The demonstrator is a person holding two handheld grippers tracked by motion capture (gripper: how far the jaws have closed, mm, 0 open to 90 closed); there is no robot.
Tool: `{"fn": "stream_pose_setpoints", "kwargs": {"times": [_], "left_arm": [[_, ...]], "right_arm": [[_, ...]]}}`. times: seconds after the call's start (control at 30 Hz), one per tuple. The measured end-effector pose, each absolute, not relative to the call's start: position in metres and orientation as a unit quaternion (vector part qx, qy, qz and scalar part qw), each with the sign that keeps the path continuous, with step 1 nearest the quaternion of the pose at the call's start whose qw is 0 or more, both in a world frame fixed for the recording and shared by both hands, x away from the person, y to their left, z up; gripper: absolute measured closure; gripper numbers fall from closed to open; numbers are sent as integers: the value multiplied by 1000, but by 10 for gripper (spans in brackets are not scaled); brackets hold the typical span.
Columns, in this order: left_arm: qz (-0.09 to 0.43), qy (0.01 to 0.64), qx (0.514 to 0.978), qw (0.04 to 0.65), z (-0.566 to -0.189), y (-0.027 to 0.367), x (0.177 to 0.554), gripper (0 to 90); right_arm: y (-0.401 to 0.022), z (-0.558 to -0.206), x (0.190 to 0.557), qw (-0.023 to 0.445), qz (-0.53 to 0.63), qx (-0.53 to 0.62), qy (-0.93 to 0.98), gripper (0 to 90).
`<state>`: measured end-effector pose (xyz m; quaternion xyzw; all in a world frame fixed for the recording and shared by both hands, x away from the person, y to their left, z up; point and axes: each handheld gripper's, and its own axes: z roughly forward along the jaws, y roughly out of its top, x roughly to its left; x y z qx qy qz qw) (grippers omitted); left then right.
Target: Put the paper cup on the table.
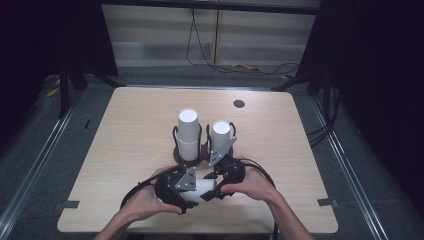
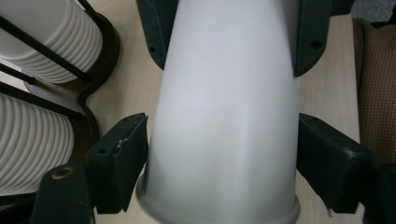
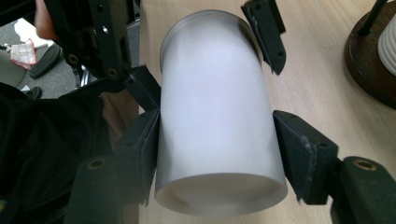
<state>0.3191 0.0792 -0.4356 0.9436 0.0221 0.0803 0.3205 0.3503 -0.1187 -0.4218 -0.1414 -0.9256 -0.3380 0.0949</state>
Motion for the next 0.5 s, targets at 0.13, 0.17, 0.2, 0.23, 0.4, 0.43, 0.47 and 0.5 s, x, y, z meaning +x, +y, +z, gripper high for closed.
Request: {"fn": "stream_pose_setpoints", "kwargs": {"times": [0.13,0.17,0.2,0.23,0.4,0.43,0.47,0.5], "left_arm": [[81,22,939,335,-433,83,321,192],[81,23,937,338,-432,85,322,190],[80,24,937,340,-431,86,322,189],[78,22,936,342,-430,87,323,180],[78,38,924,373,-425,93,324,167],[78,38,924,373,-425,93,324,165],[82,44,919,382,-422,98,325,162],[82,44,919,382,-422,98,325,162]], "right_arm": [[-120,-422,350,92,-340,-144,-925,354],[-120,-421,351,93,-340,-144,-925,354],[-120,-422,351,93,-342,-145,-924,354],[-121,-422,351,92,-341,-144,-924,354],[-123,-421,351,90,-342,-149,-923,353],[-123,-421,351,89,-342,-149,-924,353],[-124,-420,351,87,-340,-150,-924,353],[-125,-421,351,85,-342,-151,-923,352]]}}
